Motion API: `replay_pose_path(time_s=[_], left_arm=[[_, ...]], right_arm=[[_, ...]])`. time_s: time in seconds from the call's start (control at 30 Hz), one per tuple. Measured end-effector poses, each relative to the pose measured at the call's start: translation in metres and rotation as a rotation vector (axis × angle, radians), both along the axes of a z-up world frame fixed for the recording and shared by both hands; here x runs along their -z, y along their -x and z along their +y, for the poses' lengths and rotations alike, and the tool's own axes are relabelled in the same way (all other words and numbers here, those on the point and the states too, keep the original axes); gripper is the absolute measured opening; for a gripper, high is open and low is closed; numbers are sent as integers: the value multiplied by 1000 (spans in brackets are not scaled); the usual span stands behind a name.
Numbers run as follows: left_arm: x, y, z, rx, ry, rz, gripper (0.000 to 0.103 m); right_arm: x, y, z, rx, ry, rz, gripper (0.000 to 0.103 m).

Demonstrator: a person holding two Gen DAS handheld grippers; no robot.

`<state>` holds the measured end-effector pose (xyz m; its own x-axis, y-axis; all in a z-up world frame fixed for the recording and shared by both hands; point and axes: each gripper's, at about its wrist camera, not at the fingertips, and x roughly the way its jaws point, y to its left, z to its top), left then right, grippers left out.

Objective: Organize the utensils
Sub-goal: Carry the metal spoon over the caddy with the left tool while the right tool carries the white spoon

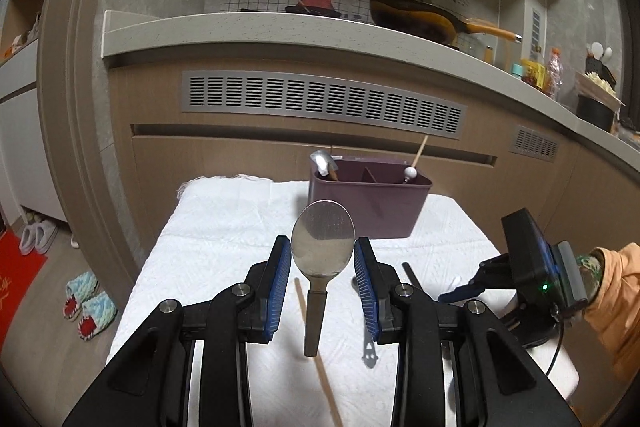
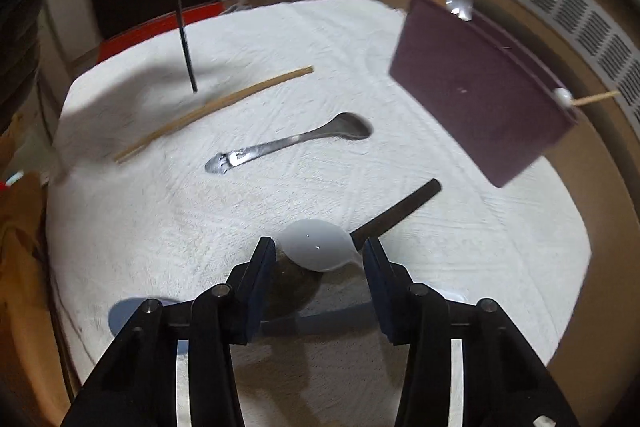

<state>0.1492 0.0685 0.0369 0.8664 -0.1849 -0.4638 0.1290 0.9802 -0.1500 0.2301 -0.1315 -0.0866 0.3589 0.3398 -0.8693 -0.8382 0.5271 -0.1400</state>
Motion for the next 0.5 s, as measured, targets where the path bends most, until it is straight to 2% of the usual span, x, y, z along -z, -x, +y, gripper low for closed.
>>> replay_pose_path(time_s=[0.13,0.23,0.3,0.37,0.5], left_arm=[[4,-7,3,-6,5,12,34],[8,-9,0,2,7,24,34],[9,-9,-3,10,3,30,34],[10,-9,-5,16,2,34,34],[9,-7,-9,27,-2,30,34]], right_arm=[[12,-11,5,14,37,19,48],[15,-21,3,62,6,77,49],[16,-25,1,100,-12,105,45],[15,-22,2,131,-14,94,39],[5,-7,5,184,-51,63,37]])
